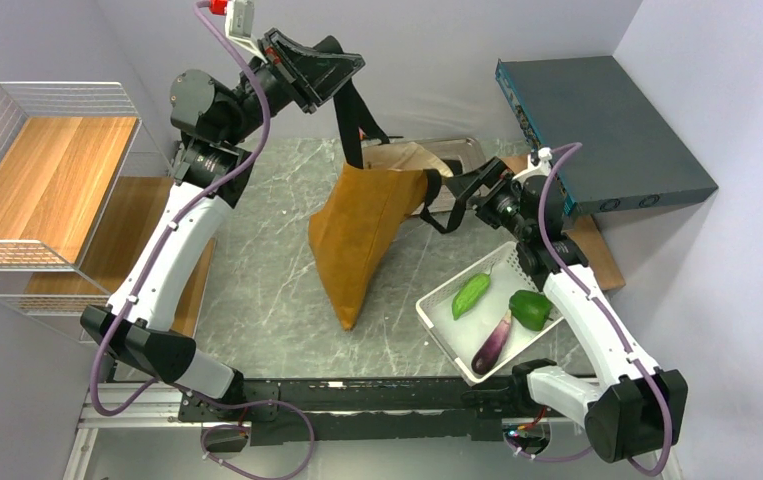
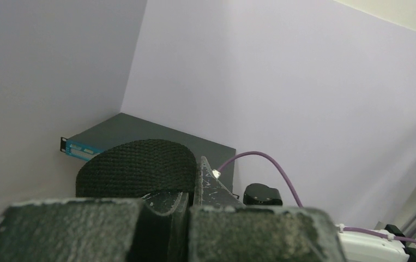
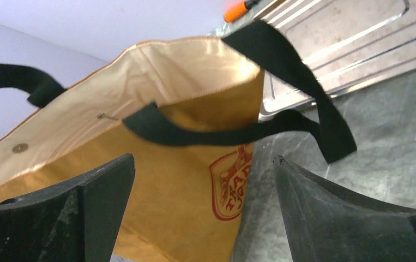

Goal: Place the food into the grocery bag and tie it
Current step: Tie the grocery bag at the center of the board.

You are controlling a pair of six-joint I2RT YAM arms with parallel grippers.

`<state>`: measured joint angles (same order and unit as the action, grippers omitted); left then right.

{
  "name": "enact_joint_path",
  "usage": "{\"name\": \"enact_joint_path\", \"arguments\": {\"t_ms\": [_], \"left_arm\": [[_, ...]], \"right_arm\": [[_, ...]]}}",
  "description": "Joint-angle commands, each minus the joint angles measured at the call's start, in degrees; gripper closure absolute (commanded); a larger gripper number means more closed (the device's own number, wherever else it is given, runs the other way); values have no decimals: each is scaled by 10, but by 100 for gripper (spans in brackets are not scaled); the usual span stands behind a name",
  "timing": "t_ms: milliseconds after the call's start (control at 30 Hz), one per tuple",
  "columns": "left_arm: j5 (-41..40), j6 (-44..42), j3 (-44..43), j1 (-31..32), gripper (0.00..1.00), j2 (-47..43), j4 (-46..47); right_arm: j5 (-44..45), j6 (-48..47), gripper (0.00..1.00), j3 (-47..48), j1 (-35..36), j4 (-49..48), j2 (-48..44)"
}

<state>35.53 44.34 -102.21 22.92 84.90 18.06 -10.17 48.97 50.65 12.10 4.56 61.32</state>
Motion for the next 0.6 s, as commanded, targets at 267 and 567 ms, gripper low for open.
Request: {"name": "enact_joint_path", "arguments": {"t_ms": [267, 567], "left_arm": [[-66, -21, -76, -12, 100, -21, 61], [-78, -1, -106, -16, 100, -1, 64]], "right_arm": [[25, -33, 10, -39, -2, -77, 30], [7, -22, 10, -16, -4, -199, 218]]}}
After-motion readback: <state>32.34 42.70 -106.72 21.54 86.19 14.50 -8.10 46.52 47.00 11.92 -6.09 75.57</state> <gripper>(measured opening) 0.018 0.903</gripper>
